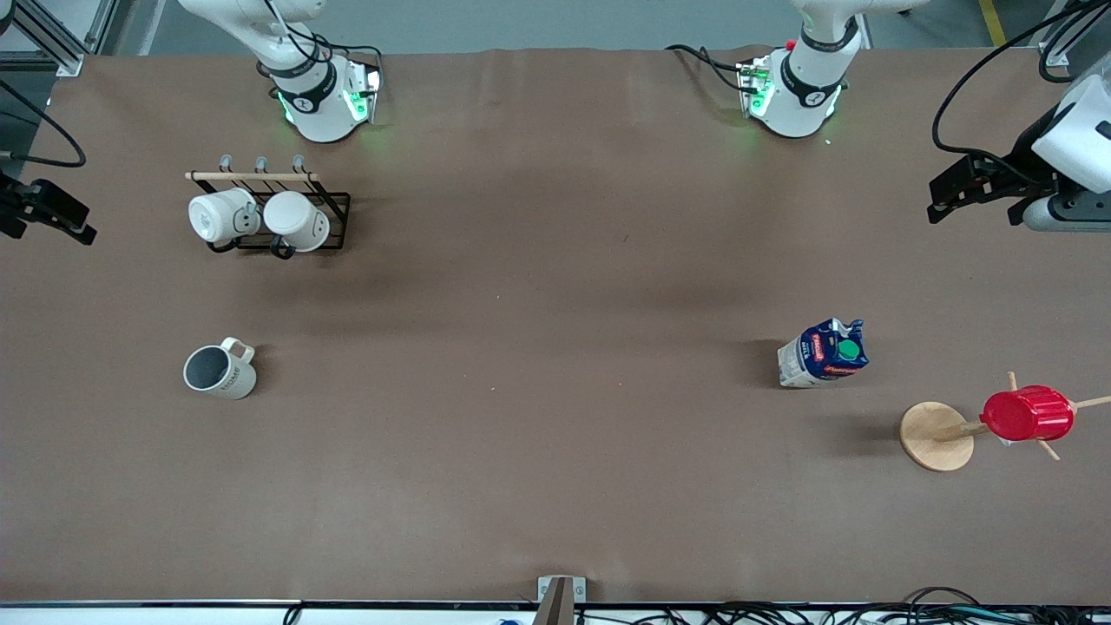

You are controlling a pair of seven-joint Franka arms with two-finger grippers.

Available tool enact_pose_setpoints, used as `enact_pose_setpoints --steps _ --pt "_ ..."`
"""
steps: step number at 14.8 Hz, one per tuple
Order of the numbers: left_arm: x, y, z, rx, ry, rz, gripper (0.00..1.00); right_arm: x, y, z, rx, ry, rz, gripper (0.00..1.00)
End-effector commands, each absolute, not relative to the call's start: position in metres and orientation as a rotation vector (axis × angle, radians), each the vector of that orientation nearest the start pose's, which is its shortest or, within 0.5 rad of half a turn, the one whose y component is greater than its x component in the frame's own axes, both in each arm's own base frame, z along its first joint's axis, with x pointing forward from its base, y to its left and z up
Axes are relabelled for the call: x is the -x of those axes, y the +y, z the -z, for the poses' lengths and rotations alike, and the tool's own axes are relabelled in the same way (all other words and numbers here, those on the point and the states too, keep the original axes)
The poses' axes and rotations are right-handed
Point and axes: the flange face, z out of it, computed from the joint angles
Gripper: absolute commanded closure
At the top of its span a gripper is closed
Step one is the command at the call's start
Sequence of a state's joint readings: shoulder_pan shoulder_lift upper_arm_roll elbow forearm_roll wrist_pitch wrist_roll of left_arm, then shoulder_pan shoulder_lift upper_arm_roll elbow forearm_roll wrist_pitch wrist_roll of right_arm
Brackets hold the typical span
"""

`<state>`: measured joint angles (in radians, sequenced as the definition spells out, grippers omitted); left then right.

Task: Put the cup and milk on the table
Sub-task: 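Move the left gripper toward the blue milk carton while the right gripper reaches the mug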

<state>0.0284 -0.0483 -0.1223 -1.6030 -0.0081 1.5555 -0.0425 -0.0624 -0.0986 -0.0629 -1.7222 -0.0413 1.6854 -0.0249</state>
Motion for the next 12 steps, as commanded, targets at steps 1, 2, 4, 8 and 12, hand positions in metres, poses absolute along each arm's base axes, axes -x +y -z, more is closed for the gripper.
enact_pose_setpoints --steps 1,2,4,8,12 --pt "-0.537 -0.052 -0.638 3.143 0.097 0.004 0.00 -0.522 -0.072 -0.617 3.181 0.173 0.110 0.10" --pt "-0.538 -0.052 -0.638 3.142 0.097 0.007 0.00 -0.522 -0.072 -0.617 3.181 0.173 0.110 0.10" --pt "-0.539 -0.056 -0.636 3.142 0.104 0.002 0.00 -0.522 -0.072 -0.617 3.180 0.173 0.110 0.10" --pt "-0.550 -0.056 -0.616 3.134 0.111 -0.048 0.00 -0.524 -0.072 -0.617 3.180 0.173 0.117 0.10" --pt "-0.573 -0.053 -0.590 3.119 0.099 -0.093 0.00 -0.529 -0.075 -0.614 3.181 0.174 0.153 0.10"
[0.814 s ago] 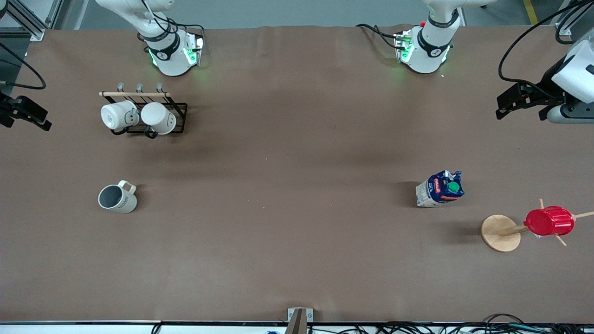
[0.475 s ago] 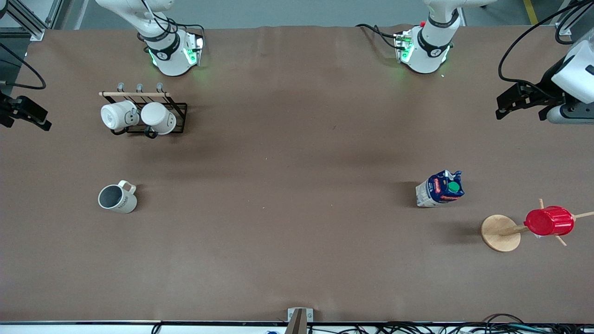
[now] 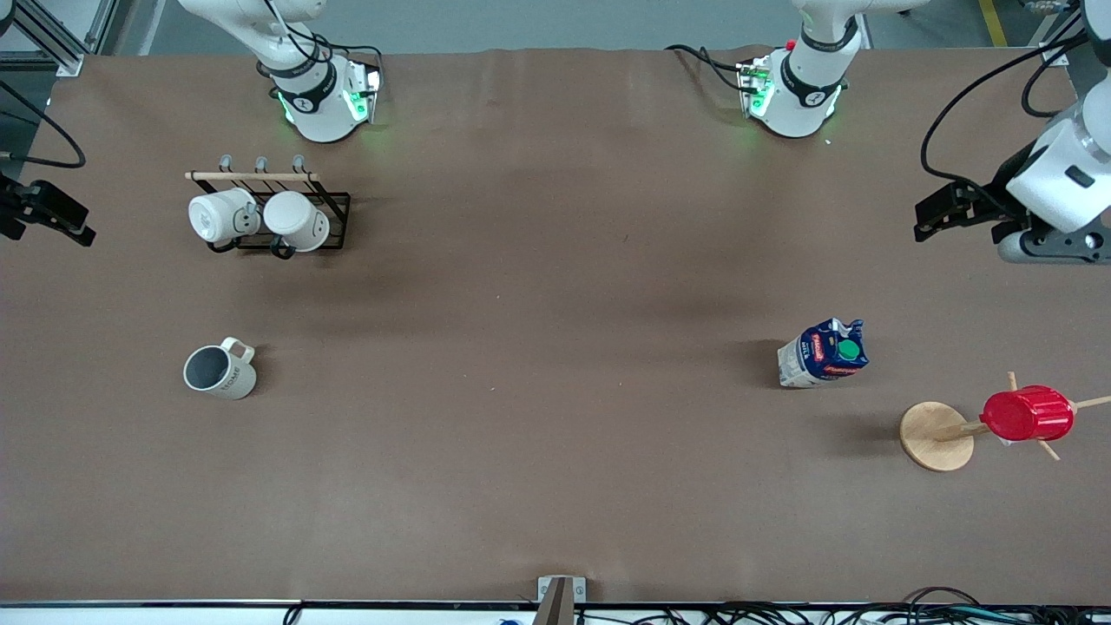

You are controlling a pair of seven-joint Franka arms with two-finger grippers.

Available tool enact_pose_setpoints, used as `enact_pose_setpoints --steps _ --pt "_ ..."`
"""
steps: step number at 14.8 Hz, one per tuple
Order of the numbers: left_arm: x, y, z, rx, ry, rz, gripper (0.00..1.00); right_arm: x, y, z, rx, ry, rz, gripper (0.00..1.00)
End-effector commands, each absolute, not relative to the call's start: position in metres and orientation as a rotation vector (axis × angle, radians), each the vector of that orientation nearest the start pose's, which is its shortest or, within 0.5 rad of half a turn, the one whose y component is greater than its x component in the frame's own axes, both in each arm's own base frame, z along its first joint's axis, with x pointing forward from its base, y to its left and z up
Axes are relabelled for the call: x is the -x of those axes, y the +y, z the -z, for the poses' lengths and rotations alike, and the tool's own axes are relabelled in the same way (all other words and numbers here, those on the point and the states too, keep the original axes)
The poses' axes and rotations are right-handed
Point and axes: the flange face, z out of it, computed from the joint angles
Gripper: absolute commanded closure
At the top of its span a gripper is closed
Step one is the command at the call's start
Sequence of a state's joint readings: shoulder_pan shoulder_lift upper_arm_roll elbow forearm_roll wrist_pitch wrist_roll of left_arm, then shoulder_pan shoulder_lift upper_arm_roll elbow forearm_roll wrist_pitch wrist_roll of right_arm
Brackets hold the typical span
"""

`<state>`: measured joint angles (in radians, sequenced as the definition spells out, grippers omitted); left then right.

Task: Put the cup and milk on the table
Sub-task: 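Move the left gripper toward the blue milk carton while the right gripper reaches the mug, then grasp the milk carton with the left gripper while the right gripper grasps the mug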

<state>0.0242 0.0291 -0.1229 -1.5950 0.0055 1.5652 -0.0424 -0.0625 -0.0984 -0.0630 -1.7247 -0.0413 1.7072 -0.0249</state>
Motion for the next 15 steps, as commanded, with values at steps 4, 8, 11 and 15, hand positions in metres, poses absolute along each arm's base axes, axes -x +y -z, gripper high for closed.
enact_pose_setpoints --steps 4,8,11,15 --pt "-0.589 -0.053 -0.550 3.126 0.084 -0.052 0.00 -0.554 -0.100 -0.576 3.185 0.218 0.130 0.10" --pt "-0.599 -0.055 -0.509 3.131 0.082 -0.026 0.00 -0.580 -0.134 -0.519 3.171 0.298 0.082 0.10" --pt "-0.593 -0.057 -0.478 3.131 0.086 -0.026 0.00 -0.598 -0.159 -0.472 3.180 0.265 0.066 0.10" --pt "-0.581 -0.059 -0.448 3.130 0.099 -0.021 0.00 -0.616 -0.176 -0.411 3.174 0.205 0.050 0.11"
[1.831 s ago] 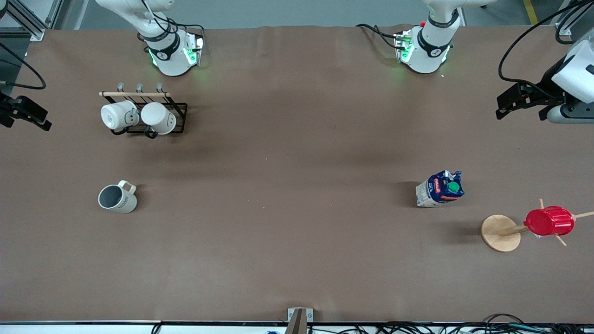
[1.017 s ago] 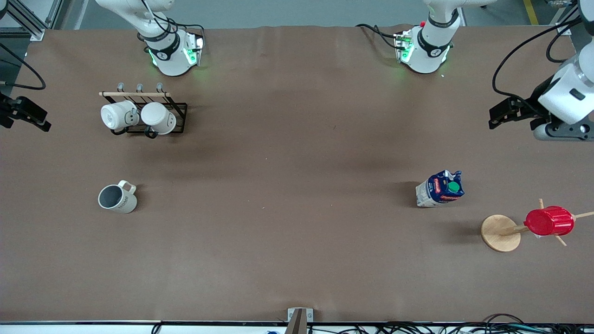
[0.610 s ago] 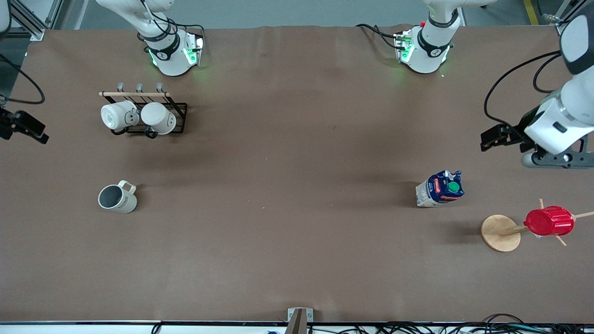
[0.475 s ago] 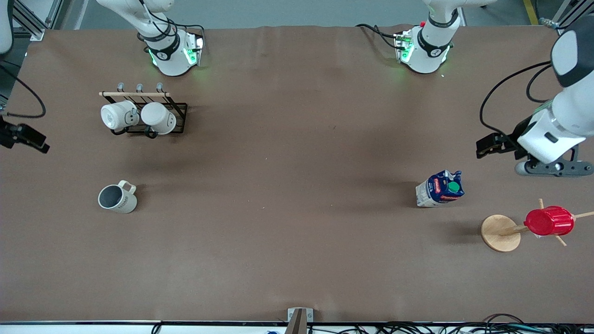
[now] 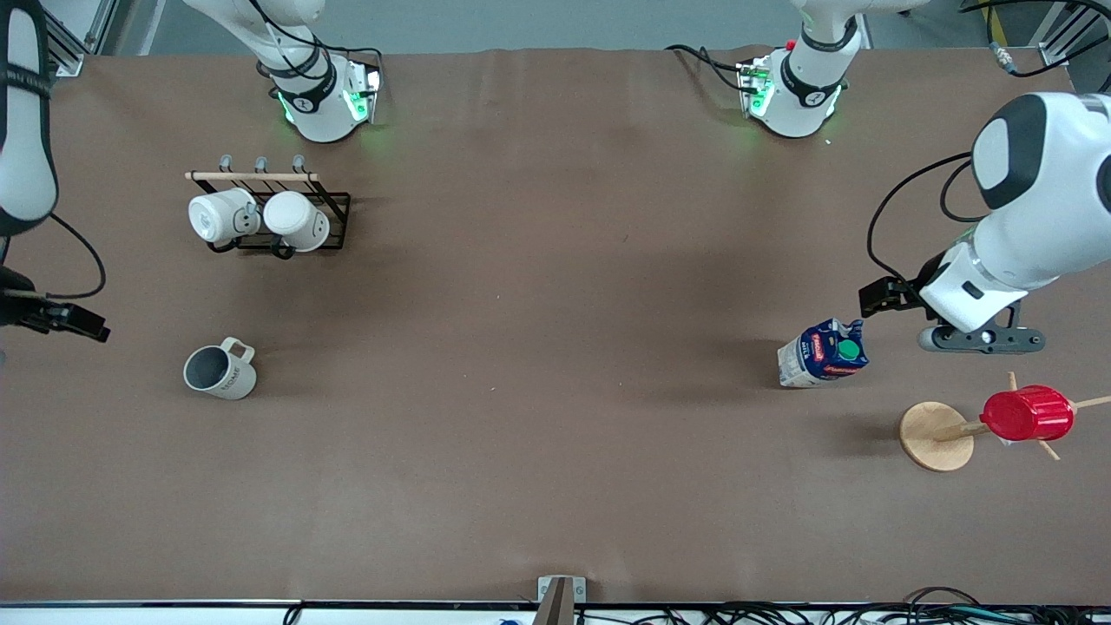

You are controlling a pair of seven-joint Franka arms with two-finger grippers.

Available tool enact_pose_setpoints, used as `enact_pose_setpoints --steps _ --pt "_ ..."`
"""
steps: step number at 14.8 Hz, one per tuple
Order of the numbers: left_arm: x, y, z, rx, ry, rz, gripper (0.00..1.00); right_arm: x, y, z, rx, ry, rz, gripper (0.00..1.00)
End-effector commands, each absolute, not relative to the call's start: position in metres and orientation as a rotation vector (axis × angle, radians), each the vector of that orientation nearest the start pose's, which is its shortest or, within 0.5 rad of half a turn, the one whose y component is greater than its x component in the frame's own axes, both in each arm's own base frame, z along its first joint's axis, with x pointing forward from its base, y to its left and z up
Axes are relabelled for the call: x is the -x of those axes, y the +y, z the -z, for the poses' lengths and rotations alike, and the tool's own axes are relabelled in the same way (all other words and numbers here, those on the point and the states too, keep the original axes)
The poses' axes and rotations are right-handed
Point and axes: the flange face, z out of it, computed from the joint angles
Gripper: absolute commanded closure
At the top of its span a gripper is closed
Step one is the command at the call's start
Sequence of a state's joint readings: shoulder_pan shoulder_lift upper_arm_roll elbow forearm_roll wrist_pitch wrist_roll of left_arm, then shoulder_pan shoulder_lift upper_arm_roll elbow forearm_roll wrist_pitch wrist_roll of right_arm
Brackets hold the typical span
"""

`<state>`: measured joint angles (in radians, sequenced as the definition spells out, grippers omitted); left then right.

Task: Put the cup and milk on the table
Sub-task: 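Grasp the milk carton with the left gripper while the right gripper grasps the mug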

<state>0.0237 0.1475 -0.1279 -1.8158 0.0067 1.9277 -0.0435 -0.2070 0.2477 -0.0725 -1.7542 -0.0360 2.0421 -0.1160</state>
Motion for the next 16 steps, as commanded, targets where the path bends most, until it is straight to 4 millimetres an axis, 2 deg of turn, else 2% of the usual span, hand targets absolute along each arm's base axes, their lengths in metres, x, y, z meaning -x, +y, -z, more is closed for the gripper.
enact_pose_setpoints --steps 1,3,7,9,12,16 --pt "-0.578 -0.059 -0.442 3.129 0.099 -0.017 0.00 -0.622 -0.174 -0.397 3.176 0.196 0.057 0.11" --pt "-0.577 -0.057 -0.428 3.131 0.094 -0.002 0.00 -0.628 -0.172 -0.364 3.178 0.186 0.061 0.12" --pt "-0.578 -0.062 -0.406 3.136 0.106 -0.010 0.00 -0.620 -0.164 -0.317 3.184 0.167 0.122 0.12" --pt "-0.583 -0.063 -0.395 3.142 0.105 0.011 0.00 -0.621 -0.158 -0.303 3.182 0.152 0.089 0.12" --pt "-0.588 -0.065 -0.389 3.150 0.033 0.042 0.00 -0.620 -0.155 -0.276 3.175 0.145 0.022 0.12" --pt "-0.598 -0.067 -0.373 3.163 0.027 0.092 0.00 -0.620 -0.142 -0.251 3.164 0.115 -0.036 0.15"
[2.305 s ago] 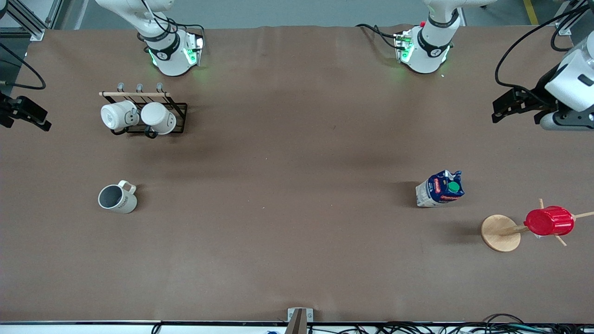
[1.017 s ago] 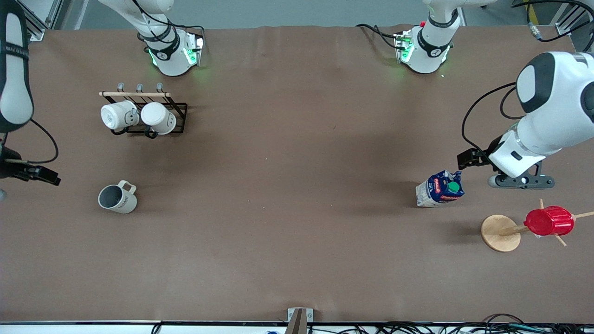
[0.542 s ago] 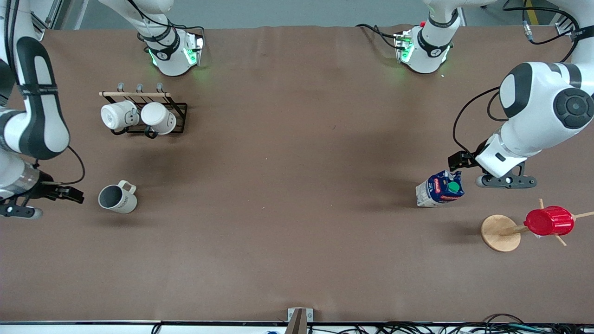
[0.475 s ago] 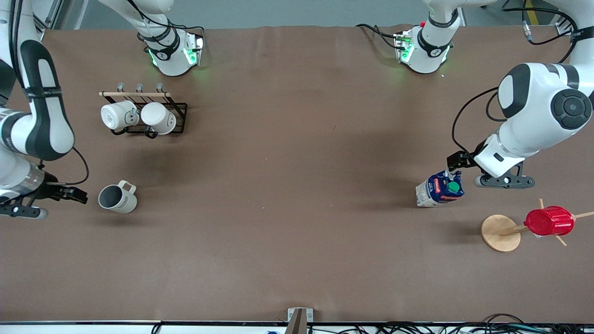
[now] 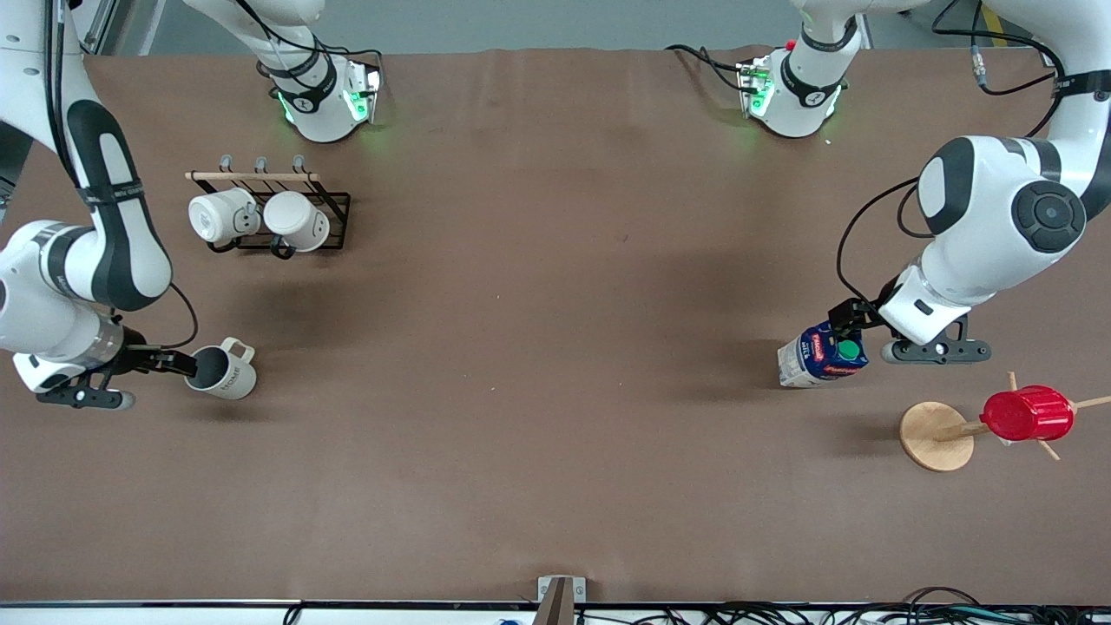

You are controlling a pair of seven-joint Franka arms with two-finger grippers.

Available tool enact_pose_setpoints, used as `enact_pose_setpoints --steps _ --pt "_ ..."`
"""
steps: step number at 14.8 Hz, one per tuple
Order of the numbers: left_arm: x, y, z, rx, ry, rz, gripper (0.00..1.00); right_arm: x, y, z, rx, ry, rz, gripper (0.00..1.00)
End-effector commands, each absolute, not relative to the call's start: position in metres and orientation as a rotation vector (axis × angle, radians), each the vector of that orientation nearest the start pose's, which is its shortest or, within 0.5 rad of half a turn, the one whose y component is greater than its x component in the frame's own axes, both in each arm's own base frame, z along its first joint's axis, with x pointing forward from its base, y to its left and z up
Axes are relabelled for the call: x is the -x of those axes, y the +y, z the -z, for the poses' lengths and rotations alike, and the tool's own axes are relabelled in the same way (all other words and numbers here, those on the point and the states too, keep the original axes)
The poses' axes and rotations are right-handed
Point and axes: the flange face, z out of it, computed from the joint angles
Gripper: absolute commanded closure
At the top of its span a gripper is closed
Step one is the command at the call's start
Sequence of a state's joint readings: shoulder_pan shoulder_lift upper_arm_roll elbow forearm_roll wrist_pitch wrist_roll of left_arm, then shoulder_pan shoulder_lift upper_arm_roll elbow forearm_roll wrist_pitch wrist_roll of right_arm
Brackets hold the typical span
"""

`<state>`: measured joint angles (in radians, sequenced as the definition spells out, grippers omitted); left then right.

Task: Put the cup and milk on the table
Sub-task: 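Grasp the milk carton with the left gripper while the right gripper grasps the mug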

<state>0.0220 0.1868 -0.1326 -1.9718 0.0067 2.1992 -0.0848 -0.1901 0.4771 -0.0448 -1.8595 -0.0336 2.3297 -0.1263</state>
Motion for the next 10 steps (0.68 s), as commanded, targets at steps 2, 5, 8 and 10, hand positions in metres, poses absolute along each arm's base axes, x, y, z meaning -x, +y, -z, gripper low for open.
enact_pose_setpoints --steps 2,5,8,10 --pt "-0.602 -0.068 -0.360 3.169 0.024 0.101 0.00 -0.619 -0.142 -0.246 3.162 0.115 -0.053 0.23" --pt "-0.603 -0.069 -0.349 3.171 0.028 0.082 0.00 -0.616 -0.139 -0.239 3.158 0.105 -0.081 0.83" --pt "-0.603 -0.069 -0.341 3.171 0.026 0.060 0.00 -0.617 -0.138 -0.239 3.158 0.100 -0.079 0.97" --pt "-0.603 -0.068 -0.340 3.171 0.023 0.060 0.00 -0.618 -0.137 -0.241 3.158 0.098 -0.072 0.98"
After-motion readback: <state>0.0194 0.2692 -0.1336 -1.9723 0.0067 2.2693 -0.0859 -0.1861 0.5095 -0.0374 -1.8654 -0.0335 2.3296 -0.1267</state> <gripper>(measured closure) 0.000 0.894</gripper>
